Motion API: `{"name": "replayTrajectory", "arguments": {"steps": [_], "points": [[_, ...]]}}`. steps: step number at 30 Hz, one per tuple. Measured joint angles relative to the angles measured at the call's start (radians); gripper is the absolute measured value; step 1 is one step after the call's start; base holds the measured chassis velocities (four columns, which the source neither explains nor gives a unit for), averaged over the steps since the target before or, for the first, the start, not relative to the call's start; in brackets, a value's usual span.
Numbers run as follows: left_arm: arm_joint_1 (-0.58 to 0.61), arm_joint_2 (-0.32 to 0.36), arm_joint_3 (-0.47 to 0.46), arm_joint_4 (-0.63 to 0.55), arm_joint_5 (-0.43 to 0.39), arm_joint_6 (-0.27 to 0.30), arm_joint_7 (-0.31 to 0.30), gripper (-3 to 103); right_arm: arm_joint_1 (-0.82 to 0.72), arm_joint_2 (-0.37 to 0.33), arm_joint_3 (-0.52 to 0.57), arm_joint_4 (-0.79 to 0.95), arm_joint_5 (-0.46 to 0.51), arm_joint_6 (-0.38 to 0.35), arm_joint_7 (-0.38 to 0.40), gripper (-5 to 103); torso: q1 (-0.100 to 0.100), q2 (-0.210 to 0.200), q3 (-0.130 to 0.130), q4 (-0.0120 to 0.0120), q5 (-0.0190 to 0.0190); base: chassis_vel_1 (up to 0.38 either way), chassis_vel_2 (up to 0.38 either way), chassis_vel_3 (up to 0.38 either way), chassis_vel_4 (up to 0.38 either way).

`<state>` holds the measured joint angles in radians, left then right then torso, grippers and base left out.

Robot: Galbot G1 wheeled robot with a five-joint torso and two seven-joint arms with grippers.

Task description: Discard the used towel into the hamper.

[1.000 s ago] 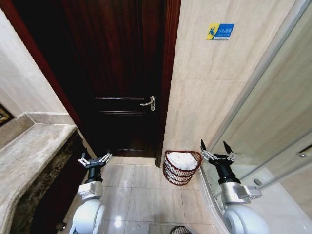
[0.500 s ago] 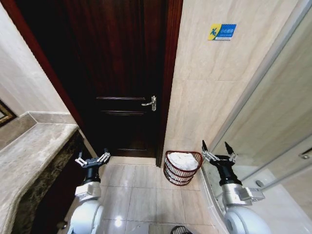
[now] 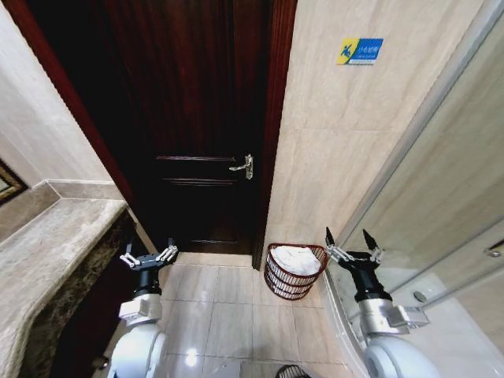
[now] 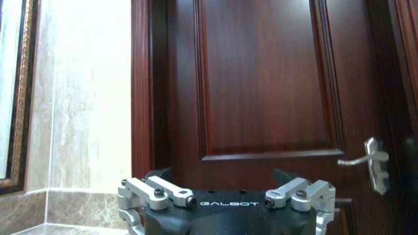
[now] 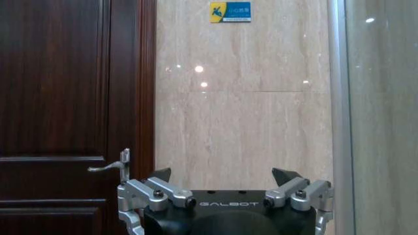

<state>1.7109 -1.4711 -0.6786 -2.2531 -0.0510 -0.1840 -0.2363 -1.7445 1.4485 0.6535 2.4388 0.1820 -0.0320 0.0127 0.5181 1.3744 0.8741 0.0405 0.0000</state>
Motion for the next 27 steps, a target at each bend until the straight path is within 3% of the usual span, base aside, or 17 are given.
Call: {"name": "replayTrajectory", "arguments": {"steps": [9, 27], "points": [[-0.012, 0.017, -0.004, -0.014, -0.007, 0.019, 0.025, 100, 0.006, -0.012, -0.020, -0.006, 0.001, -0.030, 0.013, 100, -0.001, -0.002, -0.001, 0.0000, 0.0000, 0.000, 0.000, 0.000, 0.000], [0.011, 0.014, -0.003, -0.009, 0.002, 0.008, 0.026, 100, -0.006, -0.015, -0.034, -0.037, 0.000, -0.011, 0.007, 100, -0.001, -0.003, -0.002, 0.0000, -0.0001, 0.065, -0.067, -0.066, 0.063]]}}
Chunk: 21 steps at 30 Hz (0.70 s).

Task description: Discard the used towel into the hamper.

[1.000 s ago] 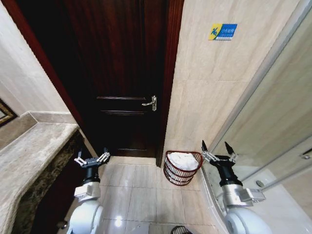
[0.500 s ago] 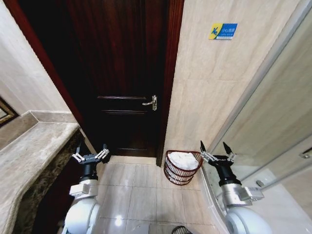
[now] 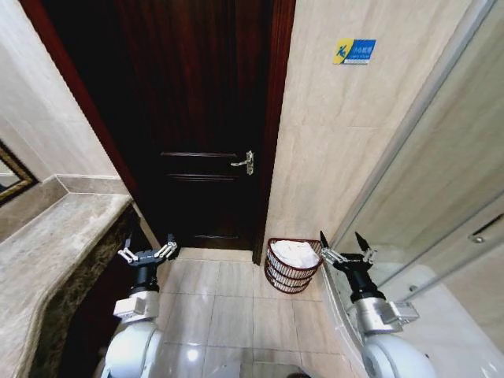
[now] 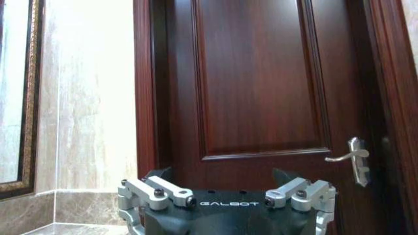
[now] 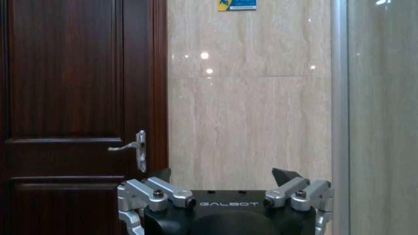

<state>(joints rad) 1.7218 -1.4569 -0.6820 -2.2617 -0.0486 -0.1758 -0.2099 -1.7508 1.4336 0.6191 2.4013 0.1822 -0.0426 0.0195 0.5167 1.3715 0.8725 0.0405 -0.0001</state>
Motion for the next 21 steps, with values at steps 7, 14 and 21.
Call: {"name": "replayTrajectory", "arguments": {"steps": [7, 14, 21], "points": [[0.004, 0.001, 0.000, 0.016, 0.007, -0.024, 0.001, 100, -0.015, 0.008, 0.000, -0.010, -0.005, 0.023, -0.009, 100, 0.000, 0.000, 0.000, 0.0000, 0.0001, 0.088, -0.082, -0.088, 0.084], [0.008, 0.003, 0.003, 0.017, 0.011, -0.034, 0.004, 100, -0.025, 0.016, 0.001, -0.010, -0.014, 0.038, -0.012, 100, 0.000, -0.001, 0.000, 0.0000, 0.0000, 0.080, -0.074, -0.089, 0.075], [0.010, 0.004, 0.003, 0.022, 0.022, -0.063, 0.017, 100, -0.035, 0.025, 0.007, -0.010, -0.015, 0.060, -0.012, 100, 0.000, -0.001, 0.000, 0.0001, 0.0000, 0.101, -0.100, -0.108, 0.092]]}}
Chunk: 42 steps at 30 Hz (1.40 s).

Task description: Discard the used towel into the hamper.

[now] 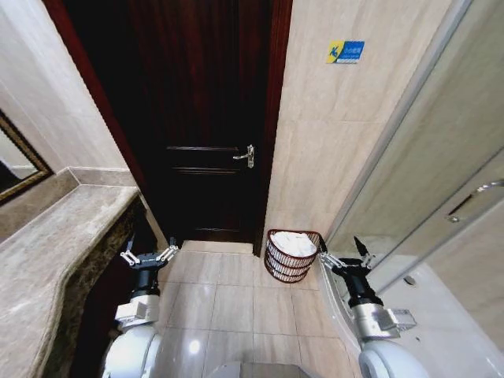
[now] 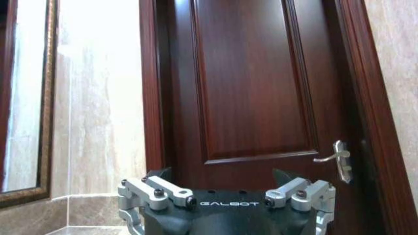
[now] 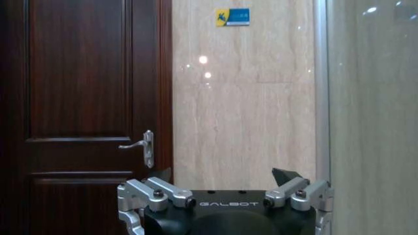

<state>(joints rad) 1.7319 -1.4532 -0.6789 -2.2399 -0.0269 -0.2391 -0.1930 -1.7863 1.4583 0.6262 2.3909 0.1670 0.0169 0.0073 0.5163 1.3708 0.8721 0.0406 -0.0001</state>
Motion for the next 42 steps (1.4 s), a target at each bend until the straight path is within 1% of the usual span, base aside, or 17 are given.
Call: {"name": "replayTrajectory", "arguments": {"steps": [9, 13, 22, 27, 30, 32, 37, 38, 40, 42], "points": [[0.007, 0.005, -0.002, 0.000, 0.000, -0.006, 0.002, 100, -0.016, 0.009, 0.003, -0.007, 0.001, 0.026, -0.004, 100, 0.000, 0.000, 0.000, 0.0000, 0.0001, 0.104, -0.102, -0.093, 0.108], [0.011, 0.003, 0.000, -0.001, 0.001, -0.009, 0.019, 100, -0.019, 0.011, 0.002, -0.008, -0.001, 0.032, -0.005, 100, 0.000, 0.000, 0.000, 0.0000, 0.0000, 0.114, -0.096, -0.095, 0.096], [-0.004, -0.011, 0.001, 0.040, 0.002, -0.060, 0.025, 100, -0.013, 0.008, 0.010, -0.009, 0.003, 0.032, -0.006, 100, 0.000, 0.000, 0.000, -0.0001, 0.0000, 0.114, -0.097, -0.116, 0.107], [-0.005, -0.017, 0.006, 0.038, 0.002, -0.058, 0.030, 100, -0.011, 0.005, 0.013, -0.016, 0.005, 0.032, -0.006, 100, 0.000, 0.000, 0.000, -0.0001, 0.0001, 0.109, -0.120, -0.106, 0.108], [-0.008, -0.020, 0.006, 0.017, 0.001, -0.040, 0.032, 100, -0.013, 0.003, 0.008, -0.016, -0.001, 0.030, -0.008, 100, 0.000, 0.000, 0.000, 0.0000, 0.0002, 0.098, -0.118, -0.093, 0.093], [-0.006, -0.022, 0.004, 0.001, -0.002, -0.031, 0.053, 100, -0.011, -0.002, 0.004, -0.011, -0.002, 0.027, -0.008, 100, 0.000, 0.000, 0.000, -0.0002, 0.0003, 0.116, -0.123, -0.105, 0.113], [-0.003, -0.029, 0.006, -0.001, 0.004, -0.032, 0.063, 100, -0.010, -0.007, 0.005, -0.010, 0.000, 0.025, -0.007, 100, 0.000, 0.000, 0.000, -0.0001, 0.0001, 0.123, -0.117, -0.132, 0.124], [-0.002, -0.033, 0.007, 0.000, 0.008, -0.035, 0.064, 100, -0.011, -0.008, 0.007, -0.011, 0.000, 0.025, -0.006, 100, 0.000, 0.000, 0.000, -0.0001, 0.0001, 0.181, -0.127, -0.142, 0.177], [-0.007, -0.040, 0.010, 0.022, 0.019, -0.066, 0.062, 100, -0.017, -0.010, 0.010, -0.025, -0.002, 0.036, -0.009, 100, 0.000, 0.000, 0.000, -0.0001, 0.0000, 0.188, -0.150, -0.140, 0.182], [-0.009, -0.041, 0.010, 0.030, 0.026, -0.074, 0.060, 100, -0.021, -0.011, 0.010, -0.029, -0.004, 0.042, -0.011, 100, 0.000, 0.000, 0.000, -0.0001, 0.0001, 0.185, -0.150, -0.143, 0.188]]}}
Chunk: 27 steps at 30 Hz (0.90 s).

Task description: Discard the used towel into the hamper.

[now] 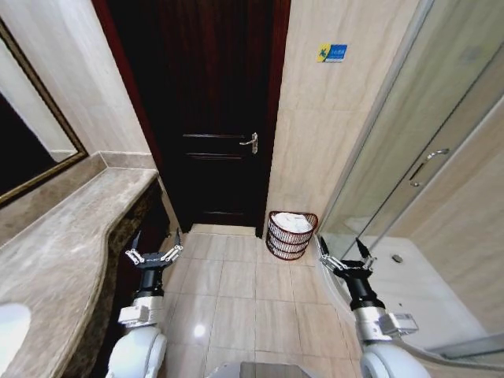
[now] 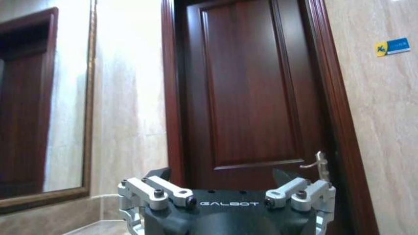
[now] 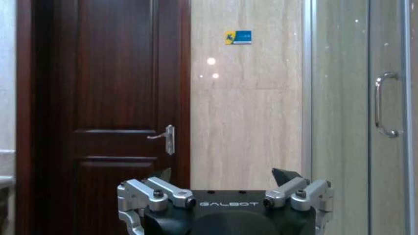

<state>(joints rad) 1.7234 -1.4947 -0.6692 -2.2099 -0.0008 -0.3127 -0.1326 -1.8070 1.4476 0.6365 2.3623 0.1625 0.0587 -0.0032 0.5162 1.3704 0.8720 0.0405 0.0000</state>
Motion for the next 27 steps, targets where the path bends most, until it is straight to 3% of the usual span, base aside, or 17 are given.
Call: {"name": "replayTrajectory", "arguments": {"steps": [6, 27], "points": [[0.007, -0.002, -0.001, 0.015, 0.001, -0.036, -0.004, 100, -0.004, -0.002, 0.000, -0.002, 0.001, 0.007, -0.001, 100, 0.000, 0.000, 0.000, -0.0001, 0.0001, 0.170, -0.157, -0.161, 0.159], [-0.005, -0.004, -0.001, 0.037, -0.004, -0.040, -0.001, 100, -0.009, -0.012, 0.018, -0.018, 0.022, 0.024, -0.001, 100, 0.000, 0.000, 0.000, 0.0000, 0.0000, 0.132, -0.132, -0.135, 0.135]]}}
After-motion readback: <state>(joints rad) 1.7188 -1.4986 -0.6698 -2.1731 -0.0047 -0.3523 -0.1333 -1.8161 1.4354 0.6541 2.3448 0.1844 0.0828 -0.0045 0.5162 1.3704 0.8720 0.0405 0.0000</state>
